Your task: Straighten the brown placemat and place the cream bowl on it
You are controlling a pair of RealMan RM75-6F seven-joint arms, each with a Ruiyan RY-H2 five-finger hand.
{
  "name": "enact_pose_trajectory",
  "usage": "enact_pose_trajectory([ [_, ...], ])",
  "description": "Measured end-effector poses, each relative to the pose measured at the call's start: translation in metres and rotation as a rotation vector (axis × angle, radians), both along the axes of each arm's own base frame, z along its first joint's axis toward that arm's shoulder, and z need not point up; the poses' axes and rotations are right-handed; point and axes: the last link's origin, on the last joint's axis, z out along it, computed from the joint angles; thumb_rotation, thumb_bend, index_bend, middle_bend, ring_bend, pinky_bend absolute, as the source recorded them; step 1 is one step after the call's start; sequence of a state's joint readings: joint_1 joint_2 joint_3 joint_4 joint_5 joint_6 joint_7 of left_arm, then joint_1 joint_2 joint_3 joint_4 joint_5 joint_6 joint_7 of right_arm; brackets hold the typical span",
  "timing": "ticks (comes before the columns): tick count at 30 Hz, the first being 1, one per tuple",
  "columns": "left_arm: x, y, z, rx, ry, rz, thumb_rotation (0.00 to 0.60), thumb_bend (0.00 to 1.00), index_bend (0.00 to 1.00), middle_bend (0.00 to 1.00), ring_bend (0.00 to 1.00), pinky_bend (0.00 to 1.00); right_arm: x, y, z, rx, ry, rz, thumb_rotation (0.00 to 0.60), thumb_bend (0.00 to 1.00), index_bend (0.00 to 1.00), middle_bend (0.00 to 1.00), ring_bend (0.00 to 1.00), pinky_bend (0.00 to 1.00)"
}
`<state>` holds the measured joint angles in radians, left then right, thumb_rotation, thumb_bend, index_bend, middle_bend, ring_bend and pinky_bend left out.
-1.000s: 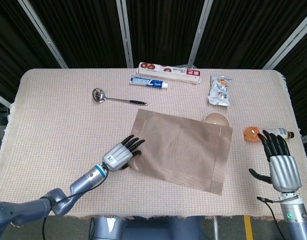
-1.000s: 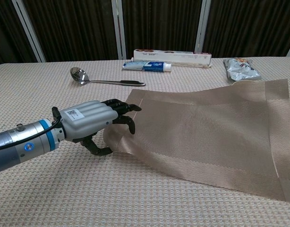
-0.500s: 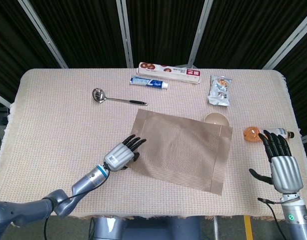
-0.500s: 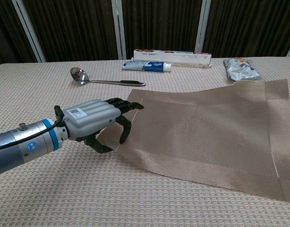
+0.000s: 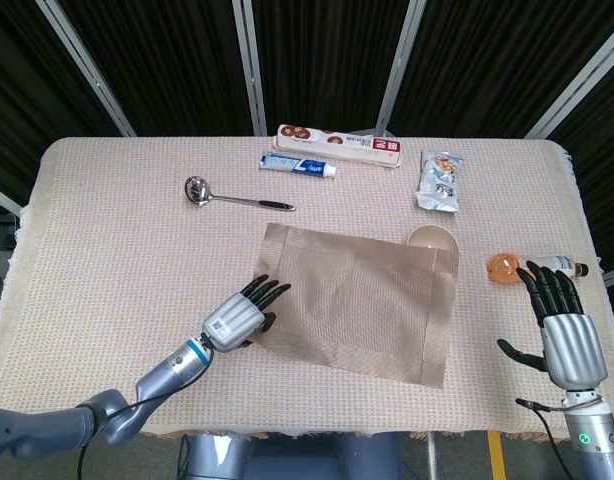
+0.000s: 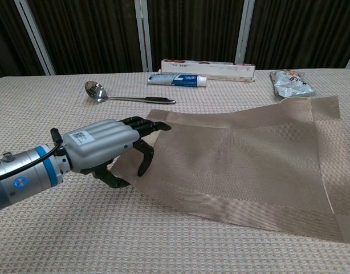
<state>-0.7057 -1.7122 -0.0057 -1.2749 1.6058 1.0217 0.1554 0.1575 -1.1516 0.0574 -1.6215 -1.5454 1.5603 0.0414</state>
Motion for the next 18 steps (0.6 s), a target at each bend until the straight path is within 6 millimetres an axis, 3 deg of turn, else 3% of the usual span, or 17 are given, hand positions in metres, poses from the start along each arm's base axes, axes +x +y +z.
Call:
enact_pose_trajectory([
  [10, -0.014, -0.050, 0.039, -0.024, 0.091, 0.092, 0.600, 0.41, 0.71, 0.00, 0.00, 0.00, 0.002, 0.002, 0.000, 0.006, -0.007, 0.010, 0.600, 0.00, 0.00, 0.00, 0.00, 0.00],
  [18, -0.042, -0.087, 0.067, -0.052, 0.230, 0.162, 0.600, 0.42, 0.71, 0.00, 0.00, 0.00, 0.003, 0.003, 0.000, 0.008, -0.007, 0.016, 0.600, 0.00, 0.00, 0.00, 0.00, 0.00],
])
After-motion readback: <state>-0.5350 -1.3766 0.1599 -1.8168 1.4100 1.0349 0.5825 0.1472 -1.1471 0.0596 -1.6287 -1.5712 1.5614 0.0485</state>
